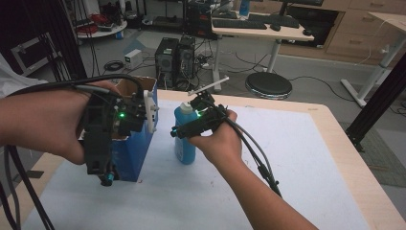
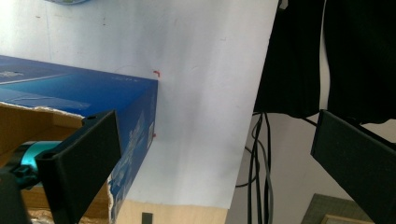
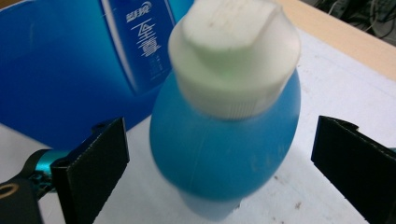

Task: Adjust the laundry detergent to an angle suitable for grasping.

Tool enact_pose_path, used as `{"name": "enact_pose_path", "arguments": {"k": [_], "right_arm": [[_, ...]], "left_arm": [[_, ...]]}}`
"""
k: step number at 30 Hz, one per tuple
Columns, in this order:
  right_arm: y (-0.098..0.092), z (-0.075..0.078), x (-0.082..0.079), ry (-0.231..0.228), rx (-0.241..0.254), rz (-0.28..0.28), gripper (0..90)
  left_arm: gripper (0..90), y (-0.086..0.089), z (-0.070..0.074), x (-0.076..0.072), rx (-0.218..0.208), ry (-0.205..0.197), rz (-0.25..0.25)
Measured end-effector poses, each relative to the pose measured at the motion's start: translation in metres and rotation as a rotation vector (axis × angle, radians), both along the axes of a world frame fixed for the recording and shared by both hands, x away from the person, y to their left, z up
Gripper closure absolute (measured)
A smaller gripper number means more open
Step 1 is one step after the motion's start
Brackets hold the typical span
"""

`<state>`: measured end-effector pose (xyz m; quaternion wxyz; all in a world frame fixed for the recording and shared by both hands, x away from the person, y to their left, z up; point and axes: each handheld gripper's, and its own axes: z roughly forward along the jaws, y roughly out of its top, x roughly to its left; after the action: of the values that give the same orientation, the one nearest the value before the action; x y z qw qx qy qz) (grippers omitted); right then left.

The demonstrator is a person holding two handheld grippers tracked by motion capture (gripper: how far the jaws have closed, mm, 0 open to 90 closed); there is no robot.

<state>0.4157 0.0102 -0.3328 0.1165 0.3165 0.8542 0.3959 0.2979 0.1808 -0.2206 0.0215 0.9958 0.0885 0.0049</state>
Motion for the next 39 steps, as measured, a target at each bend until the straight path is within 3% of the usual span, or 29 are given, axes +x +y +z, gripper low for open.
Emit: {"name": "enact_pose_path", "arguments": {"k": [15,22,25,27,39], "right_arm": [[0.015,-0.012,0.01,0.015,0.03,-0.05,3.1],[0.019,-0.014,0.01,-0.007,0.016,-0.075,3.4],[0.02,-0.014,0.011,-0.011,0.014,-0.076,6.6],[0.02,-0.015,0.01,-0.009,0.009,-0.068,14.4],[0.021,-0.015,0.01,-0.03,-0.008,-0.102,17.6]], "left_arm": [[1.8,0.001,-0.002,0.001,-0.005,0.004,-0.003],[1.7,0.004,-0.003,0.001,-0.009,0.008,0.001],[1.8,0.005,-0.003,0.001,-0.009,0.008,0.004],[1.8,0.005,-0.004,0.001,-0.003,0.011,-0.002],[1.7,0.004,-0.005,0.002,-0.006,0.013,-0.002]]}}
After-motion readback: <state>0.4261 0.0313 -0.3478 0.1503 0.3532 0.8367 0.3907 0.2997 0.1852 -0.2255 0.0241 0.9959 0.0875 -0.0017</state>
